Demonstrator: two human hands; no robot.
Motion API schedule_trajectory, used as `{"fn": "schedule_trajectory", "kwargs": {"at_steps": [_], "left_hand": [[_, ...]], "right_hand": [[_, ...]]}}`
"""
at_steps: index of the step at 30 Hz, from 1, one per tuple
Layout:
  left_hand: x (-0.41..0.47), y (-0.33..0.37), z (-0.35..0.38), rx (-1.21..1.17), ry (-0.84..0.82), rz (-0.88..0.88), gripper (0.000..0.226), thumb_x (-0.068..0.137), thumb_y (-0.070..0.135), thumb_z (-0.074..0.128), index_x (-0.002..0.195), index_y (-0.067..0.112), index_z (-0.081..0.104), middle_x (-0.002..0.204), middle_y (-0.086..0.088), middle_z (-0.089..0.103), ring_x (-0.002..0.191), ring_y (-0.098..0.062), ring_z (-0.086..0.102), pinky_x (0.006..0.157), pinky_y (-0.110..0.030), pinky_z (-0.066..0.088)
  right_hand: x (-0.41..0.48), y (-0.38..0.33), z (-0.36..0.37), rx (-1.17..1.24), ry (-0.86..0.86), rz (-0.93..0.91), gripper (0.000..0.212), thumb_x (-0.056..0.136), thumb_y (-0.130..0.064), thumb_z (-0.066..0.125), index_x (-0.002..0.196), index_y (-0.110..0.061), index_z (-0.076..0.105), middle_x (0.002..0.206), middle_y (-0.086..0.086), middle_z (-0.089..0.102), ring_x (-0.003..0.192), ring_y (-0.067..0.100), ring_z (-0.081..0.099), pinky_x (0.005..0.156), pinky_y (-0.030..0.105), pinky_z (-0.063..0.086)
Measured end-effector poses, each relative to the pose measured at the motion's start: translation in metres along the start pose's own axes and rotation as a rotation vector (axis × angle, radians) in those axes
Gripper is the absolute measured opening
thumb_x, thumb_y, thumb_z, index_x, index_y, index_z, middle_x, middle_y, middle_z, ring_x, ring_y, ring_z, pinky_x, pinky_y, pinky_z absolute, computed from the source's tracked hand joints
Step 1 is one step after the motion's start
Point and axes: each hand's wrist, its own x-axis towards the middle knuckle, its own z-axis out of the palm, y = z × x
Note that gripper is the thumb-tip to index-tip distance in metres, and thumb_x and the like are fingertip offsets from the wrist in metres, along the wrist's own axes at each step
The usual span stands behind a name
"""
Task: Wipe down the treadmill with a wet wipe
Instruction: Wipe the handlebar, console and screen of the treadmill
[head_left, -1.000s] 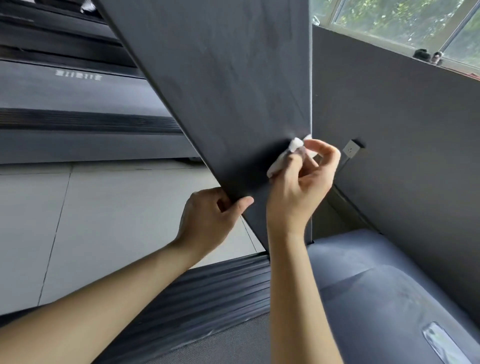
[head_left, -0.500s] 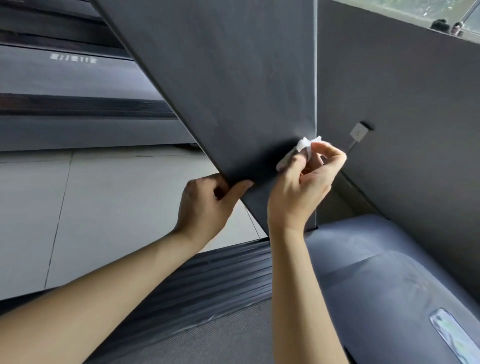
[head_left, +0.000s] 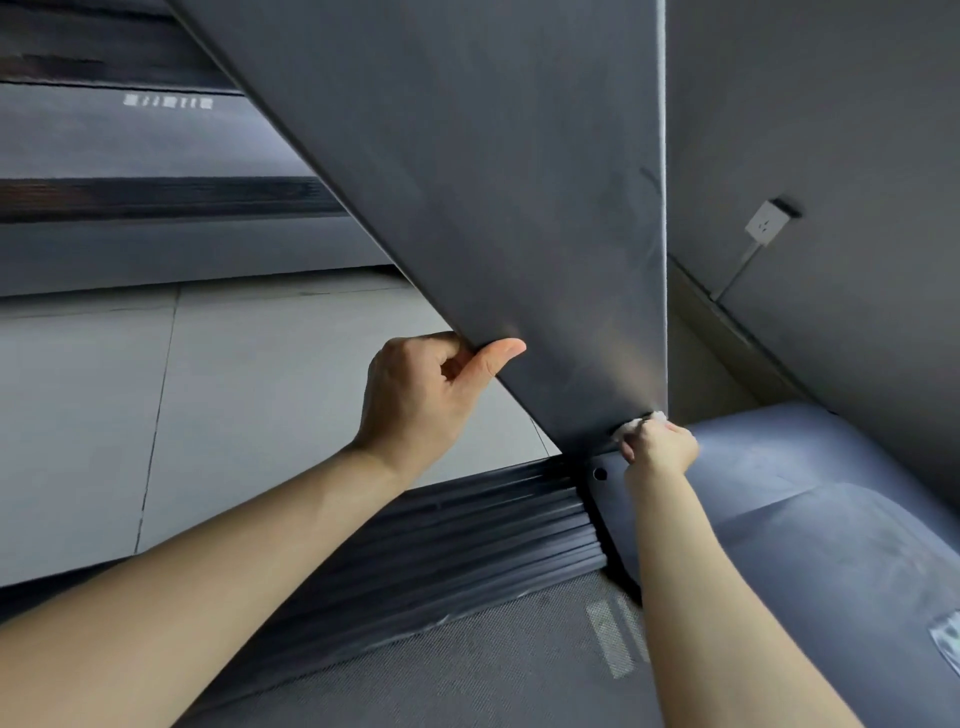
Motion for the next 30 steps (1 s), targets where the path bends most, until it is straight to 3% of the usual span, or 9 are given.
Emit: {"fn": "schedule_trajectory", "kwargs": {"at_steps": [2,5,9,11,13,17,22,26,30], "left_hand": [[-0.001,-0.001,0.001,-0.021,0.006,0.003,0.085,0.084,0.081,0.055,0.058,0.001,0.061,0.054,-0.013,0.059,0.055,-0.037,0.055,0.060,-0.049,0.050],[0.000,-0.003,0.003,-0.048,0.005,0.001,0.086,0.084,0.081,0.055,0.058,-0.001,0.060,0.054,-0.014,0.058,0.054,-0.035,0.055,0.060,-0.050,0.051],[0.002,-0.008,0.006,-0.070,0.022,0.009,0.082,0.086,0.078,0.057,0.058,0.001,0.061,0.054,-0.010,0.060,0.055,-0.037,0.057,0.059,-0.048,0.052],[0.001,-0.009,0.008,-0.067,0.044,0.033,0.079,0.087,0.075,0.058,0.057,0.002,0.061,0.054,-0.008,0.061,0.056,-0.037,0.058,0.059,-0.048,0.051],[0.000,-0.008,0.010,-0.078,0.060,0.033,0.079,0.088,0.073,0.059,0.056,0.001,0.060,0.053,-0.009,0.060,0.055,-0.038,0.056,0.058,-0.047,0.050],[0.001,-0.008,0.011,-0.088,0.060,0.029,0.075,0.089,0.067,0.063,0.054,0.001,0.058,0.052,-0.010,0.059,0.054,-0.038,0.056,0.057,-0.046,0.049],[-0.002,-0.009,0.016,-0.106,0.094,0.003,0.071,0.089,0.055,0.068,0.053,-0.004,0.053,0.050,-0.017,0.053,0.052,-0.039,0.049,0.056,-0.047,0.043],[-0.003,-0.008,0.018,-0.117,0.096,-0.004,0.069,0.089,0.054,0.068,0.054,-0.004,0.054,0.052,-0.017,0.054,0.053,-0.039,0.051,0.057,-0.046,0.044],[-0.002,-0.008,0.016,-0.133,0.092,-0.012,0.068,0.090,0.051,0.069,0.054,-0.004,0.053,0.051,-0.014,0.054,0.052,-0.038,0.050,0.057,-0.045,0.044]], "right_hand": [[-0.008,-0.002,-0.002,0.135,0.007,0.072,0.030,0.100,-0.009,0.050,0.070,-0.014,0.046,0.050,0.002,0.044,0.031,0.012,0.038,0.032,0.015,0.031],[-0.036,-0.035,0.005,0.401,-0.020,0.067,0.027,0.094,0.001,0.047,0.069,-0.011,0.046,0.055,0.006,0.042,0.032,0.013,0.034,0.035,0.016,0.024],[-0.112,-0.068,0.027,0.614,-0.098,-0.244,0.017,0.094,0.006,0.048,0.083,-0.005,0.053,0.056,0.008,0.049,0.049,0.021,0.042,0.046,0.028,0.036],[-0.140,-0.063,0.035,0.621,-0.138,-0.446,0.017,0.096,0.006,0.053,0.084,-0.006,0.053,0.059,0.011,0.052,0.055,0.024,0.046,0.053,0.033,0.041],[-0.133,-0.052,0.034,0.556,-0.117,-0.484,0.019,0.094,0.005,0.055,0.082,-0.009,0.052,0.056,0.009,0.056,0.058,0.027,0.049,0.058,0.038,0.044],[-0.051,-0.023,0.010,0.255,0.026,-0.331,0.022,0.097,-0.004,0.053,0.080,-0.017,0.048,0.050,-0.004,0.061,0.051,0.019,0.054,0.060,0.036,0.048],[0.033,0.025,-0.008,-0.178,0.064,-0.085,0.018,0.094,-0.034,0.058,0.082,-0.021,0.055,0.075,0.006,0.067,0.070,0.026,0.065,0.078,0.046,0.059],[0.052,0.031,-0.008,-0.102,0.079,0.060,0.023,0.094,-0.021,0.062,0.071,-0.015,0.058,0.068,0.010,0.065,0.058,0.023,0.066,0.077,0.044,0.062],[0.041,0.027,0.001,-0.046,0.112,0.097,0.018,0.088,-0.015,0.050,0.072,-0.012,0.056,0.057,0.007,0.059,0.039,0.018,0.057,0.066,0.039,0.060]]}}
